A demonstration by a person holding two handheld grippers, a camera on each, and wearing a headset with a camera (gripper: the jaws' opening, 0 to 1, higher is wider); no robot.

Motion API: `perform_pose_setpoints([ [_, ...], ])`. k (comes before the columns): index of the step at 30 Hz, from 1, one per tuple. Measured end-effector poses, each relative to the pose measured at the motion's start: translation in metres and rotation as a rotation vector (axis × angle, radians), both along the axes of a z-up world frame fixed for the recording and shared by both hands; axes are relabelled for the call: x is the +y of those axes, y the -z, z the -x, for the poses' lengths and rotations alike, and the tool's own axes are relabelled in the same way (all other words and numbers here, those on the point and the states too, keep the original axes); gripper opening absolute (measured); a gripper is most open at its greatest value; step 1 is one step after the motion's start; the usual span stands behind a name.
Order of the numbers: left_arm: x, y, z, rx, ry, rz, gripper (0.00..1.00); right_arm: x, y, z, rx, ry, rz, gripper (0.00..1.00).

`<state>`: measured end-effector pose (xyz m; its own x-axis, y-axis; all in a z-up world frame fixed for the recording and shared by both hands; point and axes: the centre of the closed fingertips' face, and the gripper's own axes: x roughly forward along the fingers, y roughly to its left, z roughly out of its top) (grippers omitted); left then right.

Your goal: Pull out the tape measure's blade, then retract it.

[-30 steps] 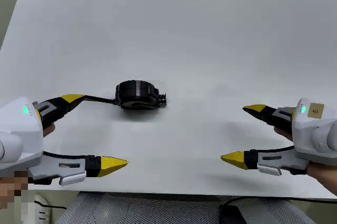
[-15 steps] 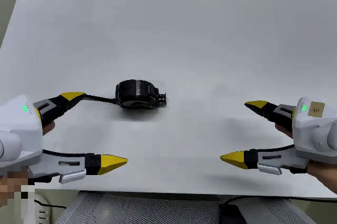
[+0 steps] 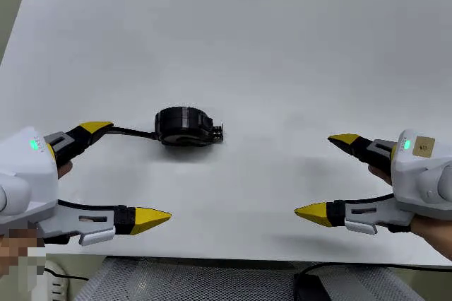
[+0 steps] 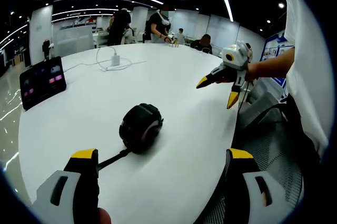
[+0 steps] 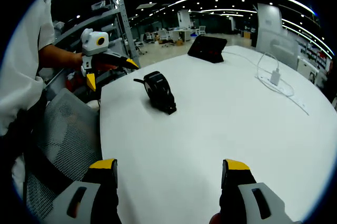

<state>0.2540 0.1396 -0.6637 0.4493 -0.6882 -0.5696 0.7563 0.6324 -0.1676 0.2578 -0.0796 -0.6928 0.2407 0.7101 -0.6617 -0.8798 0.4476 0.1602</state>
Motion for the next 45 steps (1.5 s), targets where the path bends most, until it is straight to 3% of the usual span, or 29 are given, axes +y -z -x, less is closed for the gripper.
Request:
perform_pose_setpoints([
  [17,-0.002,0.003,-0.02,-0.024,0.043,-0.031,0.97,0.011,0.004,-0.024,-0.026,-0.06,0.007,0.79],
  [31,-0.009,0.012,-0.037,-0.041,0.09,-0.059,0.92,0.03,0.014,-0.04,-0.049,-0.131,0.012,0.78],
  [45,-0.012,0.028,-0.051,-0.055,0.177,-0.134,0.85,0.05,0.023,-0.057,-0.054,-0.177,0.005,0.77],
])
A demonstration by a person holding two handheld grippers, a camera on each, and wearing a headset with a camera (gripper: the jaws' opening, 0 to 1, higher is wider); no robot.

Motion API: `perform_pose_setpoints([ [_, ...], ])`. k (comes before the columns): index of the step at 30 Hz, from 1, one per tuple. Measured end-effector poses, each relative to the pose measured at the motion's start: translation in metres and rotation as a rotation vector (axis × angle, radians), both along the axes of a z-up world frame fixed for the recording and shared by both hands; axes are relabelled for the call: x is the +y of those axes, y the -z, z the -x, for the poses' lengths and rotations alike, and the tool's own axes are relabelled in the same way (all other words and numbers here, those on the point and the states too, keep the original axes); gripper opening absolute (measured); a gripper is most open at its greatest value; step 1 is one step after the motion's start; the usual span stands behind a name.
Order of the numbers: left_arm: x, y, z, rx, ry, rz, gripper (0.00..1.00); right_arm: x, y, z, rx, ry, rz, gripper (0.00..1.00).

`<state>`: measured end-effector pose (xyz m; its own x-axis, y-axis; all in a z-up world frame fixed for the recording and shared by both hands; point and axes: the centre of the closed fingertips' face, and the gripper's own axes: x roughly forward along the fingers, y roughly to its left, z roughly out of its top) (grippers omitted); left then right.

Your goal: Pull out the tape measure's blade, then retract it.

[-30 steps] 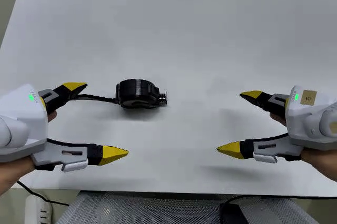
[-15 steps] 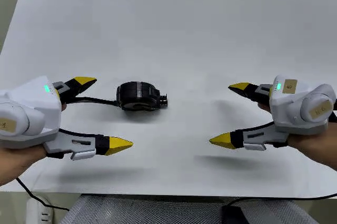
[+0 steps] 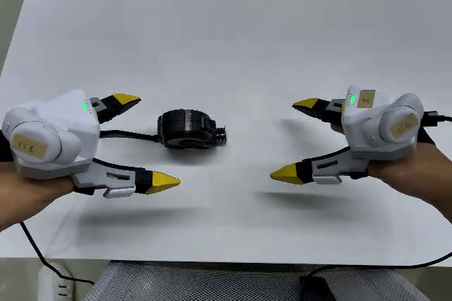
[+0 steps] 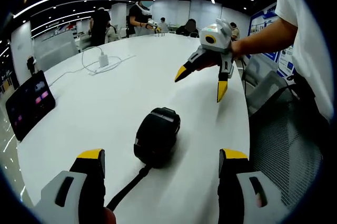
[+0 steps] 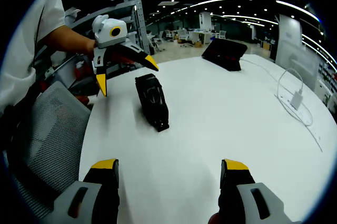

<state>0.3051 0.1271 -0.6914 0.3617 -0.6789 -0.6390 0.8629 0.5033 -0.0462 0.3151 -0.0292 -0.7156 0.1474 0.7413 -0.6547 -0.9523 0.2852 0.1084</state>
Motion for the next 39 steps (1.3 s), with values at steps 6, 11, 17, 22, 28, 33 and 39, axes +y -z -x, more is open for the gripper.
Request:
perform_pose_setpoints([
  [6,-0.004,0.006,-0.003,0.001,0.051,-0.045,0.76,0.01,0.003,-0.003,-0.001,-0.026,-0.001,0.77],
  [11,-0.005,0.016,-0.005,0.0,0.077,-0.102,0.69,0.015,0.007,-0.008,0.0,-0.041,0.002,0.76],
  [17,-0.006,0.02,-0.009,-0.014,0.102,-0.139,0.6,0.021,0.012,-0.014,0.0,-0.054,0.007,0.74],
  [22,-0.011,0.021,-0.014,-0.027,0.12,-0.142,0.51,0.025,0.016,-0.016,0.007,-0.058,0.001,0.74],
  [28,-0.014,0.025,-0.017,-0.034,0.137,-0.161,0.44,0.03,0.022,-0.013,0.018,-0.083,0.005,0.73],
  [33,-0.013,0.027,-0.018,-0.03,0.144,-0.175,0.38,0.033,0.024,-0.01,0.023,-0.099,0.006,0.73],
  [39,-0.012,0.03,-0.018,-0.024,0.152,-0.182,0.29,0.036,0.026,-0.01,0.021,-0.113,0.005,0.72],
])
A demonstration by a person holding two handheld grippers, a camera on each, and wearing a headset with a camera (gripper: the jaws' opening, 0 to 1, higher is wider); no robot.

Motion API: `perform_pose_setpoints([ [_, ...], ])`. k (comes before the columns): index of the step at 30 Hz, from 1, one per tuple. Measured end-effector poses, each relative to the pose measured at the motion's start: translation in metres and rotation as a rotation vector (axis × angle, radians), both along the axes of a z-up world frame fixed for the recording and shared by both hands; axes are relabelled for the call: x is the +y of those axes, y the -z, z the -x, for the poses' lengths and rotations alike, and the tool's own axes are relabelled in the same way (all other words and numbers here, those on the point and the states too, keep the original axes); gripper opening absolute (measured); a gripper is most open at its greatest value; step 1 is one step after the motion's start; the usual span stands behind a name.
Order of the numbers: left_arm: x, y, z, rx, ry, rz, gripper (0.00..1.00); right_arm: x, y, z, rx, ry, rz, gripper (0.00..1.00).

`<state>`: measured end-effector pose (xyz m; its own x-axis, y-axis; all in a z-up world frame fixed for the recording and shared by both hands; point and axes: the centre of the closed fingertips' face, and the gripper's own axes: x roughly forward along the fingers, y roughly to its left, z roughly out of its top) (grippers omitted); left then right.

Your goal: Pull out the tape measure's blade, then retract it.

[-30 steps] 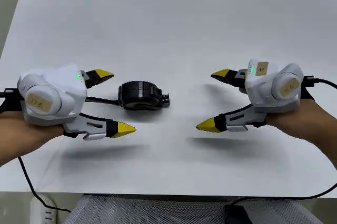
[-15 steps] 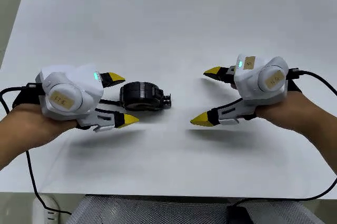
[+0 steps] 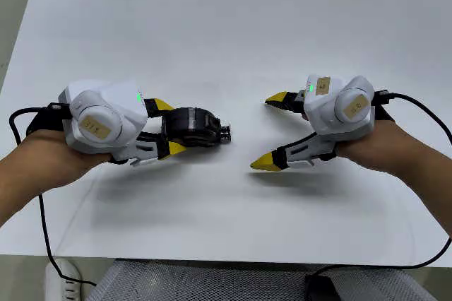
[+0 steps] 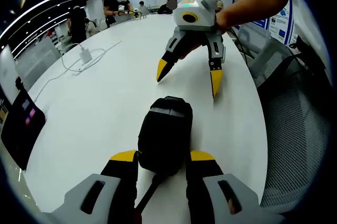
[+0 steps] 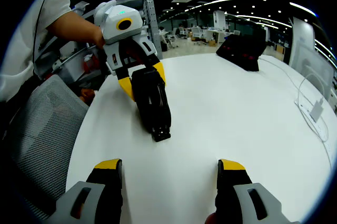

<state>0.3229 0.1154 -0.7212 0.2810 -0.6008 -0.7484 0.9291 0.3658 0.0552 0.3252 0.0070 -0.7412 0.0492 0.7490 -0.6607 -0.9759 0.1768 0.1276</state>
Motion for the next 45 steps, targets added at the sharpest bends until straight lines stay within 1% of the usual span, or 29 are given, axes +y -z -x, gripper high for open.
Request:
perform_pose_setpoints([
  [1,0.001,-0.001,-0.002,0.002,-0.012,0.005,0.28,0.001,0.0,0.0,0.0,-0.002,-0.001,0.71],
  [2,0.001,0.0,-0.002,0.015,-0.022,0.012,0.28,0.002,0.0,0.0,0.0,-0.004,-0.003,0.71],
  [7,0.001,0.001,-0.002,0.016,-0.005,0.006,0.27,0.006,-0.001,0.0,0.0,-0.011,-0.016,0.67],
  [12,0.0,0.002,-0.003,0.029,0.001,0.009,0.26,0.011,-0.002,0.003,-0.004,-0.03,-0.022,0.62],
  [15,0.0,0.002,-0.002,0.029,0.005,0.006,0.26,0.014,-0.002,0.004,-0.005,-0.041,-0.023,0.59],
  [17,0.001,0.002,-0.002,0.022,0.015,-0.004,0.26,0.016,-0.002,0.004,-0.008,-0.044,-0.027,0.58],
  [18,0.001,0.002,-0.003,0.029,0.01,-0.005,0.26,0.017,-0.002,0.004,-0.007,-0.046,-0.029,0.57],
  [21,0.001,0.002,-0.003,0.026,0.02,-0.013,0.25,0.02,-0.002,0.005,-0.01,-0.053,-0.031,0.54],
  [25,0.001,0.002,-0.003,0.032,0.021,-0.012,0.25,0.024,-0.001,0.006,-0.011,-0.065,-0.032,0.49],
  [26,0.001,0.002,-0.003,0.034,0.02,-0.012,0.25,0.024,0.0,0.006,-0.011,-0.072,-0.034,0.47],
  [28,0.001,0.002,-0.002,0.033,0.023,-0.014,0.25,0.026,0.001,0.004,-0.023,-0.078,-0.037,0.44],
  [30,0.001,0.002,-0.002,0.034,0.024,-0.014,0.25,0.028,0.001,0.004,-0.022,-0.08,-0.042,0.41],
  [32,0.001,0.001,-0.002,0.035,0.025,-0.015,0.25,0.03,0.0,0.004,-0.03,-0.092,-0.048,0.37],
  [38,0.001,0.001,-0.002,0.043,0.024,-0.013,0.25,0.04,0.0,0.004,-0.035,-0.117,-0.056,0.3],
  [41,0.002,0.002,-0.002,0.041,0.027,-0.016,0.25,0.043,0.001,0.004,-0.041,-0.129,-0.057,0.27],
  [45,0.002,0.002,-0.002,0.042,0.027,-0.016,0.25,0.046,0.002,0.004,-0.046,-0.134,-0.06,0.25],
])
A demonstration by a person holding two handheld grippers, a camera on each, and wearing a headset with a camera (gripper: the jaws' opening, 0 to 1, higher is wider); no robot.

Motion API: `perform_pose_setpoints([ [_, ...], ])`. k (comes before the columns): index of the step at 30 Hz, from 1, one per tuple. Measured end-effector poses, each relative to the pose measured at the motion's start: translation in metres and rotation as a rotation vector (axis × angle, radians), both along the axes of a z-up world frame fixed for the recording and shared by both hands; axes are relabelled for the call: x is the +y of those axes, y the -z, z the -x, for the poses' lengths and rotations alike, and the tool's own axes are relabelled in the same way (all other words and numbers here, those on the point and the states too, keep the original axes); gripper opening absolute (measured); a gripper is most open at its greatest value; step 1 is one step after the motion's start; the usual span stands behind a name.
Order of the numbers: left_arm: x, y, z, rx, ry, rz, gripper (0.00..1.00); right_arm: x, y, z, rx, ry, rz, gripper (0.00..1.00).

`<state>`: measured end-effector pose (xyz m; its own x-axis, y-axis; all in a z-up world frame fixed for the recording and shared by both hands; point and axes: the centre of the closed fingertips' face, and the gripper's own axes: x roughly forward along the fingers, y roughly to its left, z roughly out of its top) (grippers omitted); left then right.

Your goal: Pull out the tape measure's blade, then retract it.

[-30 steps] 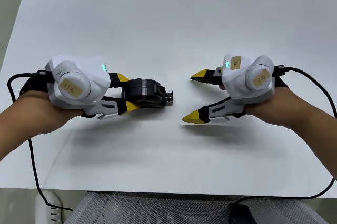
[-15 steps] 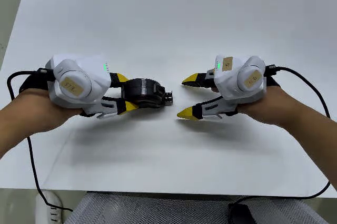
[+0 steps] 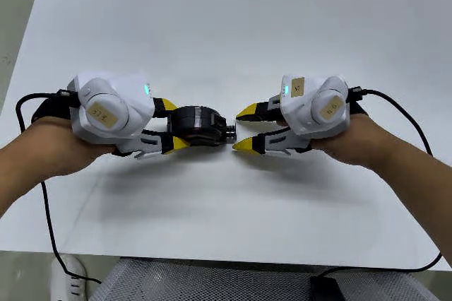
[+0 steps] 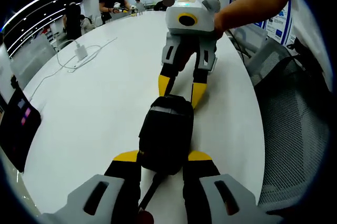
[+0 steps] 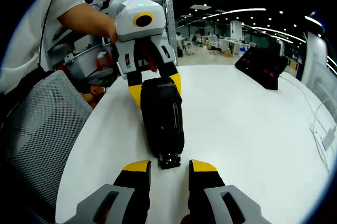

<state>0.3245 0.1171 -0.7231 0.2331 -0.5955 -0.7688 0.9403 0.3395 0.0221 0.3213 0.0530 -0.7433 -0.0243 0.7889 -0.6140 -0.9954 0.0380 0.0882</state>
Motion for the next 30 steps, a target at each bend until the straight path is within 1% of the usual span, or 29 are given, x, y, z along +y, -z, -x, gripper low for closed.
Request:
perform_pose_setpoints([
  [2,0.0001,0.0001,-0.0001,0.006,-0.005,0.003,0.25,0.0015,-0.0002,-0.0008,-0.012,-0.008,-0.003,0.23],
  [7,0.0,0.0003,0.0,0.005,-0.002,0.0,0.25,0.0055,-0.0003,-0.0014,-0.032,-0.032,-0.009,0.18],
  [9,-0.0002,0.0004,0.0001,0.005,-0.002,0.001,0.25,0.0065,0.0001,-0.0007,-0.033,-0.042,-0.013,0.14],
  [12,-0.0004,0.0003,0.0001,0.006,-0.003,0.002,0.25,0.0076,0.0004,0.0005,-0.038,-0.056,-0.016,0.13],
  [18,-0.0006,0.0006,0.0,0.002,0.006,0.002,0.25,0.0086,0.0032,-0.0003,-0.042,-0.062,-0.017,0.12],
  [22,-0.0008,0.0006,0.0001,0.0,0.009,0.002,0.25,0.0087,0.0038,0.0002,-0.062,-0.088,-0.023,0.12],
  [25,-0.0009,0.0005,0.0002,-0.002,0.017,0.0,0.25,0.0083,0.0036,-0.0003,-0.054,-0.083,-0.028,0.12],
  [27,-0.001,0.0007,0.0001,-0.004,0.023,-0.002,0.25,0.0085,0.0036,0.0001,-0.055,-0.093,-0.029,0.12],
  [30,-0.0011,0.0007,0.0,-0.004,0.03,-0.002,0.25,0.0088,0.0037,0.0002,-0.042,-0.098,-0.026,0.12],
])
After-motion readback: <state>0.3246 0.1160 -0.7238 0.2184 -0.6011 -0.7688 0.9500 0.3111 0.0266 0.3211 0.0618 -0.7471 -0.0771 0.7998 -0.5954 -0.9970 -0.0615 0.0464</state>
